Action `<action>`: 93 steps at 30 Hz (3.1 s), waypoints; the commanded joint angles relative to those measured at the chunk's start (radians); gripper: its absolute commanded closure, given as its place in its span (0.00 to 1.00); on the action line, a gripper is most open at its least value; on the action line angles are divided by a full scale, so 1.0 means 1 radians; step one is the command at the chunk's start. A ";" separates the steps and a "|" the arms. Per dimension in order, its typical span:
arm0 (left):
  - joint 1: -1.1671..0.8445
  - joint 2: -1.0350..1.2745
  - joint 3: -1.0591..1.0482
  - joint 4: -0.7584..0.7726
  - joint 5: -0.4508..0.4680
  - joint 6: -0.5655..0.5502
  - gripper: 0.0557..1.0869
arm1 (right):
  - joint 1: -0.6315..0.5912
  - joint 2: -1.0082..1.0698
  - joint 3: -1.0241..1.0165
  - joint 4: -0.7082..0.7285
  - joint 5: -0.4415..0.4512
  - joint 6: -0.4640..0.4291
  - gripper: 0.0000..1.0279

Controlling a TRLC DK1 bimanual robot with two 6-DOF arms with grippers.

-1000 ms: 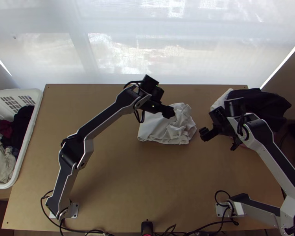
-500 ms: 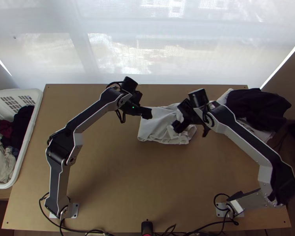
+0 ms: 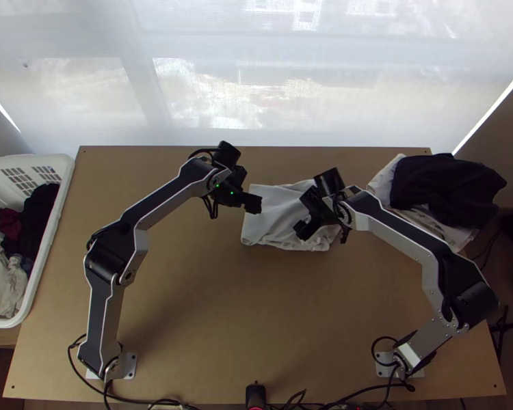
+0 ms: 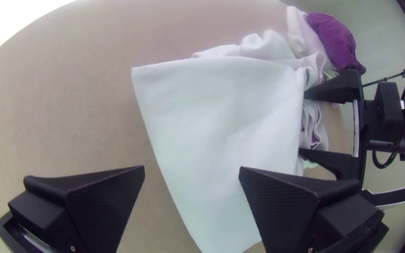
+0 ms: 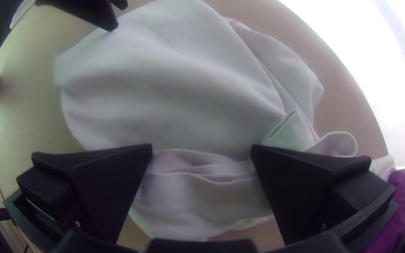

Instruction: Fold the t-shirt

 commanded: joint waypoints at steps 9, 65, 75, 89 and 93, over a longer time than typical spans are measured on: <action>-0.038 0.102 0.068 -0.010 -0.033 0.018 0.05 | -0.123 -0.196 -0.177 0.011 -0.015 -0.054 0.05; -0.020 0.061 0.065 -0.062 -0.059 0.033 0.05 | 0.242 -0.076 -0.485 0.702 0.228 -0.302 0.05; -0.023 0.058 0.065 -0.070 -0.059 0.035 0.05 | 0.190 0.043 -0.396 0.750 0.252 -0.296 0.41; 0.057 -0.068 -0.005 -0.077 -0.065 0.036 0.05 | 0.117 -0.179 -0.305 0.620 0.257 -0.201 0.97; 0.098 -0.120 -0.041 -0.077 -0.065 0.036 0.05 | 0.062 -0.257 -0.262 0.546 0.257 -0.198 0.97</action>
